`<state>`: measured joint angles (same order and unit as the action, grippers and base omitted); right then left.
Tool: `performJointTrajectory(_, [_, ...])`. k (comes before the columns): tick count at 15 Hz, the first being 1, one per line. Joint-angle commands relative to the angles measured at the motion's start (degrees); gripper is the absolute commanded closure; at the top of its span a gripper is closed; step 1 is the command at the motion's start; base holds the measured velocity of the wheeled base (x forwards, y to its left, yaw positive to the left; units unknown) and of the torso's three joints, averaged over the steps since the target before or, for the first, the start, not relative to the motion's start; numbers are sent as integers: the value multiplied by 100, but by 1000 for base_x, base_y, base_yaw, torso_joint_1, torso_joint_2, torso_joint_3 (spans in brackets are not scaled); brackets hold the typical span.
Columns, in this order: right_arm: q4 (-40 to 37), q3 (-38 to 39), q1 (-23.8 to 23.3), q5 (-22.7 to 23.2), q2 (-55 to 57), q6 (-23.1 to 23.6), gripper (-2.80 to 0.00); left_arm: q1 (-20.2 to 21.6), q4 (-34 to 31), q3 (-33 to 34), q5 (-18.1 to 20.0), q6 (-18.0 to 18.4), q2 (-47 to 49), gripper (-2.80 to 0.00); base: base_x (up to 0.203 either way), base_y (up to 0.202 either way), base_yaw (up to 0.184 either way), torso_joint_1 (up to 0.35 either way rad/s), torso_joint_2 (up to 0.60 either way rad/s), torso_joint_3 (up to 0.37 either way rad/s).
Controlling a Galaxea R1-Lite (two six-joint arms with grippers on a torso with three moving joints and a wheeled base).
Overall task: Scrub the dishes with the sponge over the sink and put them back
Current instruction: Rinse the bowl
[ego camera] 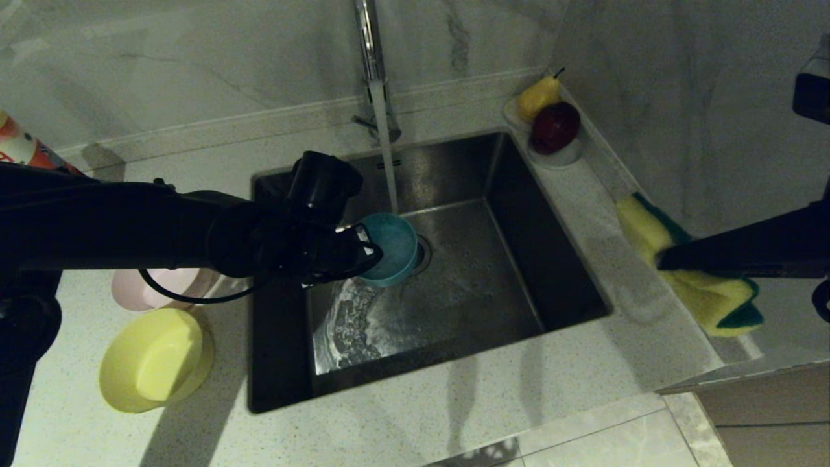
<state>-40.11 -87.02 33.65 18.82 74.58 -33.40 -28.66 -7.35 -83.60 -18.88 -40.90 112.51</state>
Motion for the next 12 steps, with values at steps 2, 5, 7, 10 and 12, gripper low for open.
performJointTrajectory(2, [1,61,-7,61,21,-17,0,-17,32,-76,-1,-23,51,0,0,0,0,0,0,0])
performJointTrajectory(5, [281,190,-16,70,7,-26,0,-34,41,-174,4,-23,129,0,0,0,0,0,0,0])
performJointTrajectory(7, [354,238,-16,70,-5,-35,0,-52,24,-209,7,-29,140,0,0,0,0,0,0,0])
performJointTrajectory(10, [354,229,-16,70,-15,-35,0,-88,14,-148,-1,-32,88,0,0,0,0,0,0,0])
performJointTrajectory(12, [346,238,-16,64,-40,-35,0,-122,-23,-121,-10,-94,59,0,0,0,0,0,0,0])
